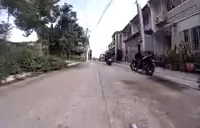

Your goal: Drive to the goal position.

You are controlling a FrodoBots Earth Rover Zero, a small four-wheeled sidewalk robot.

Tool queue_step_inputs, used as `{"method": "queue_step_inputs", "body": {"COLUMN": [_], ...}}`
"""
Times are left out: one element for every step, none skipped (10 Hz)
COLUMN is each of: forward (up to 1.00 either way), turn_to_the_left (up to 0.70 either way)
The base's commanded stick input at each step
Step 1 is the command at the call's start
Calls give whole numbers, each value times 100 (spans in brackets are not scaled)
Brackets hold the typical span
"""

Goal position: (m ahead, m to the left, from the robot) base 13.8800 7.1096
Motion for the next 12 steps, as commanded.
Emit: {"method": "queue_step_inputs", "body": {"forward": [100, 100, 100, 100, 100, 100, 100, 100, 100, 100, 100, 100], "turn_to_the_left": [4, 4, 4, 4, 4, 4, 4, 4, 4, 4, 4, 4]}}
